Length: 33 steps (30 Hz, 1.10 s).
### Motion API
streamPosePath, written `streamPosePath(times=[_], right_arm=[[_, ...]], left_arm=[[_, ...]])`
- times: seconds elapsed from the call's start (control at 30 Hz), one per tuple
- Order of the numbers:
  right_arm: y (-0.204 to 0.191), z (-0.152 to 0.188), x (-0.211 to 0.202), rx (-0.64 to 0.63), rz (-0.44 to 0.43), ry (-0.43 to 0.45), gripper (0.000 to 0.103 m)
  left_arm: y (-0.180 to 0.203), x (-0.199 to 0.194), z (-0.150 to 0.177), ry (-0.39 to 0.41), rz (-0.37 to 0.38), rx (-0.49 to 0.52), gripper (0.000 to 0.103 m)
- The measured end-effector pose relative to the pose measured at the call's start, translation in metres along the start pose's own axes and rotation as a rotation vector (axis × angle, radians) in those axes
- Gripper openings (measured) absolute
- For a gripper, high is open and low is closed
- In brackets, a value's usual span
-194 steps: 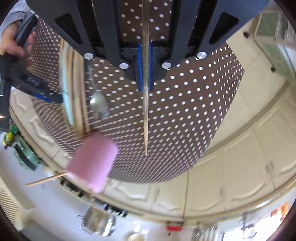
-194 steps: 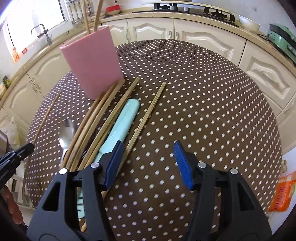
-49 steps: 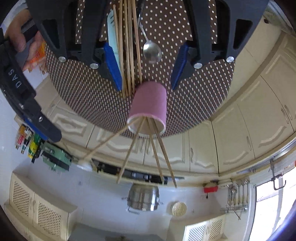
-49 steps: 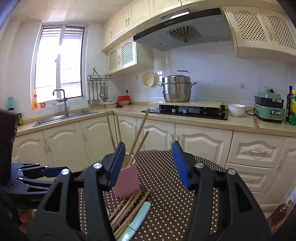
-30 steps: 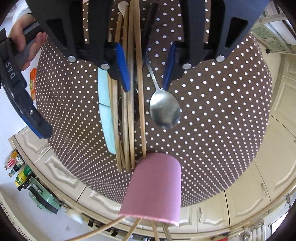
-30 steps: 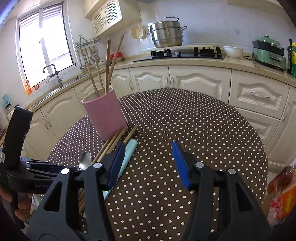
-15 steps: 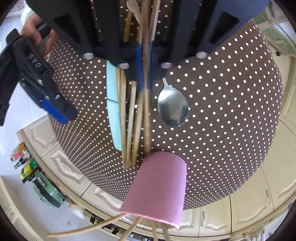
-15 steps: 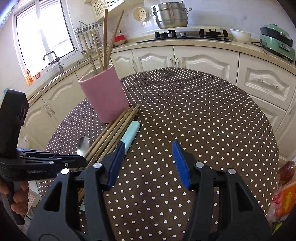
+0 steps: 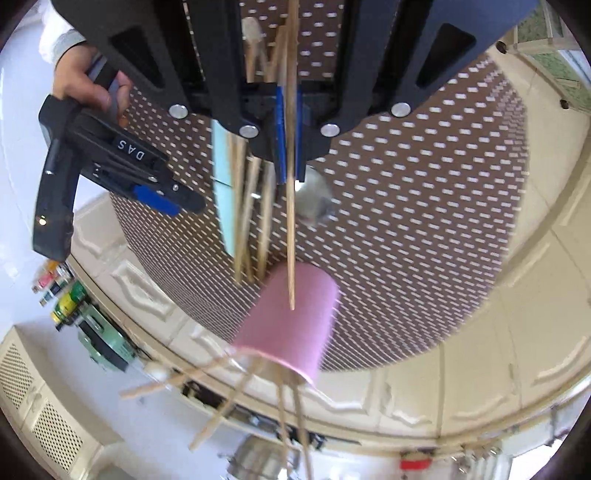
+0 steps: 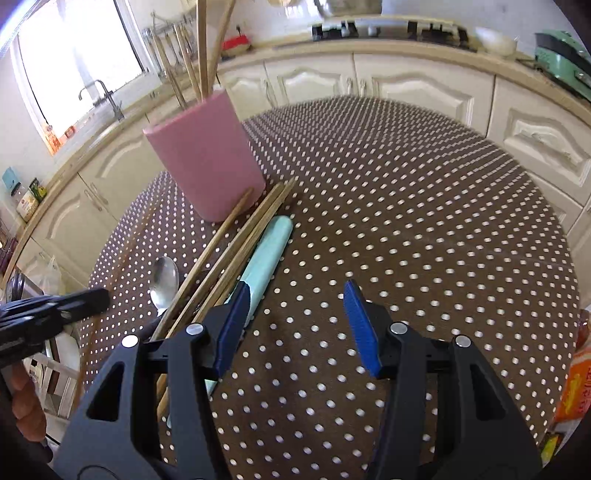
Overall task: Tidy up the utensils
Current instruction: 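Grasp the light blue knife with the right tool while the left tool holds its chopstick, then carry the knife with the right tool and the chopstick with the left tool over the cup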
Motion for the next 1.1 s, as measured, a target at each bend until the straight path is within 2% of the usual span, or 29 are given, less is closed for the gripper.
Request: streamPosePath(times=[0.17,0.33,0.47,0.53,0.6,0.73,0.9,1.1], right_arm=[[-0.004,-0.007,0.021,0.003,0.029,-0.067,0.053],[-0.011,-0.017,0.036,-0.012,0.065,-0.137,0.053],[-0.017,-0.022,0.049,-0.074,0.102,-0.236,0.052],[-0.018,-0.025,0.053,-0.11,0.123,-0.283,0.048],[-0.017,-0.027,0.054,-0.136,0.143,-0.326,0.037],[-0.012,-0.035,0.058,-0.127,0.119,-0.387,0.033],[-0.01,-0.043,0.062,-0.152,0.116,-0.392,0.028],[-0.013,-0.03,0.051,-0.147,0.083,-0.31,0.022]], left_arm=[[-0.03,-0.003,-0.005,0.023,-0.07,-0.041,0.005],[-0.052,0.02,-0.011,-0.042,-0.15,-0.068,0.005],[-0.057,0.037,-0.016,-0.086,-0.19,-0.071,0.005],[-0.057,0.043,-0.02,-0.107,-0.202,-0.065,0.005],[-0.052,0.048,-0.025,-0.122,-0.21,-0.051,0.005],[-0.05,0.066,-0.034,-0.184,-0.223,-0.031,0.006],[-0.053,0.078,-0.052,-0.23,-0.211,-0.03,0.006],[-0.05,0.083,-0.062,-0.209,-0.186,-0.022,0.006]])
Point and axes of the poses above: each gripper's, at about its wrist camera, not at the fingertips, and x roughly the way its jaws point, y to its right, z to its underside, the point moved 4 cm from there along x, roughly the way its jaws point, and after that the axes turned 14 degrees about -z, right-handed, at the moved point
